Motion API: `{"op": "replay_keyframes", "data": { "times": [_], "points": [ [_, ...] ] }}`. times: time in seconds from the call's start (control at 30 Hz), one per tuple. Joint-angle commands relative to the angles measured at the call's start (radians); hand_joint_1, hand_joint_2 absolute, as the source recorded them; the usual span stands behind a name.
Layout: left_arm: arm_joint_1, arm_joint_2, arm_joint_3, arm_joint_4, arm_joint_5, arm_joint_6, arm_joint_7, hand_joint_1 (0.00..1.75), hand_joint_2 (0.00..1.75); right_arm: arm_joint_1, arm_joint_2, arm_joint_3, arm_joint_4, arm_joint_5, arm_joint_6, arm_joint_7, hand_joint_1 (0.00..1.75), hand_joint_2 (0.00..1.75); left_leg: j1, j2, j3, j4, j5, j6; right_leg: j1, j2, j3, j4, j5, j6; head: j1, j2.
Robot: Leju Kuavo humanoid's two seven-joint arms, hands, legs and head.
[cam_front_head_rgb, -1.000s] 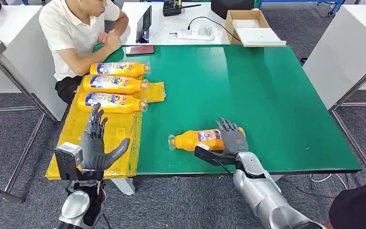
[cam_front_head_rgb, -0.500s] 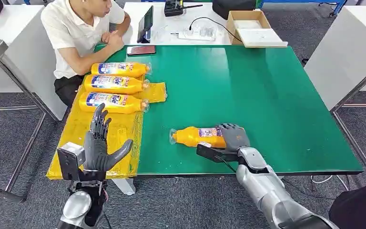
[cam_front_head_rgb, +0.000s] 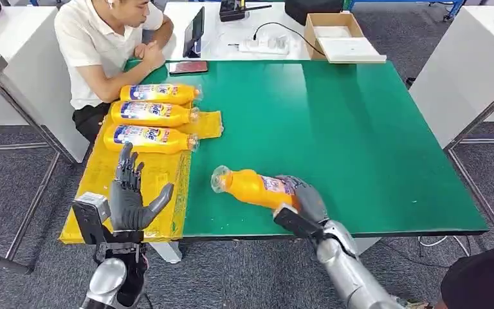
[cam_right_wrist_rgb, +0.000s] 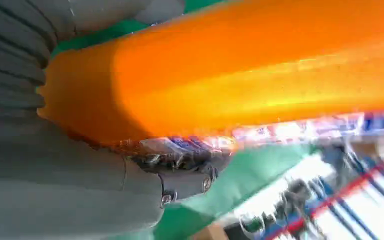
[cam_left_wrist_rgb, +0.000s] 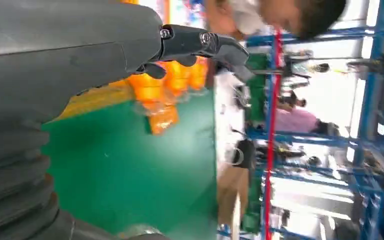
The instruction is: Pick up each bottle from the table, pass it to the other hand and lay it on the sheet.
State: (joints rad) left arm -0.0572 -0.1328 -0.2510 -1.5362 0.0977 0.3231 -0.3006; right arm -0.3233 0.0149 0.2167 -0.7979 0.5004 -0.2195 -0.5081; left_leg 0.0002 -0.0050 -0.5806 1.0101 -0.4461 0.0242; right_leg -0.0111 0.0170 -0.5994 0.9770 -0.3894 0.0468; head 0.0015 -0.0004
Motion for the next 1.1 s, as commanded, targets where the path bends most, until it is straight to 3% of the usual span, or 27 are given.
{"op": "replay_keyframes", "data": {
  "times": [0.03,0.43,0.5,0.63,0.83,1.1],
  "points": [
    [-0.017,0.014,-0.07,0.103,0.079,-0.041,0.017,0.0,1.75,0.179,0.075,-0.053,-0.418,-0.092,-0.157,-0.067,1.75,1.75,0.0,-0.002,-0.002,-0.001,0.0,-0.002,0.0,-0.004,-0.002,0.0,-0.002,-0.002,0.0,0.0],
    [-0.018,0.015,-0.075,0.102,0.078,-0.04,0.017,0.0,1.75,0.188,0.07,-0.046,-0.44,-0.093,-0.157,-0.062,1.75,1.75,-0.001,-0.004,-0.008,-0.001,0.0,-0.001,-0.001,-0.004,-0.007,-0.001,-0.002,-0.001,0.0,0.0],
    [-0.016,0.032,-0.113,0.11,0.09,-0.092,0.037,0.0,1.75,0.195,0.09,-0.058,-0.47,-0.133,-0.21,-0.109,1.75,1.75,-0.001,-0.003,-0.01,-0.001,0.0,-0.001,-0.001,-0.003,-0.009,0.0,-0.001,0.0,0.0,0.0],
    [-0.026,0.055,-0.184,0.134,0.066,-0.158,0.034,0.0,1.75,0.196,0.094,-0.02,-0.485,-0.144,-0.199,-0.106,1.75,1.75,-0.001,-0.004,-0.009,-0.001,-0.001,-0.002,-0.001,-0.004,-0.008,0.0,-0.002,-0.001,0.0,0.0],
    [-0.023,0.053,-0.21,0.138,0.038,-0.205,0.029,0.0,1.75,0.137,0.113,0.064,-0.358,-0.136,-0.154,-0.111,1.75,1.75,-0.001,-0.001,-0.007,-0.002,-0.001,-0.002,-0.001,-0.001,-0.007,-0.001,-0.001,-0.001,0.001,0.0],
    [-0.035,0.056,-0.275,0.201,-0.041,-0.213,0.036,0.0,1.75,0.052,0.143,0.03,-0.284,-0.246,-0.106,-0.112,1.75,1.75,-0.001,-0.002,-0.01,-0.001,0.0,-0.001,-0.001,-0.002,-0.009,-0.001,-0.001,0.0,0.0,0.0]
  ]
}}
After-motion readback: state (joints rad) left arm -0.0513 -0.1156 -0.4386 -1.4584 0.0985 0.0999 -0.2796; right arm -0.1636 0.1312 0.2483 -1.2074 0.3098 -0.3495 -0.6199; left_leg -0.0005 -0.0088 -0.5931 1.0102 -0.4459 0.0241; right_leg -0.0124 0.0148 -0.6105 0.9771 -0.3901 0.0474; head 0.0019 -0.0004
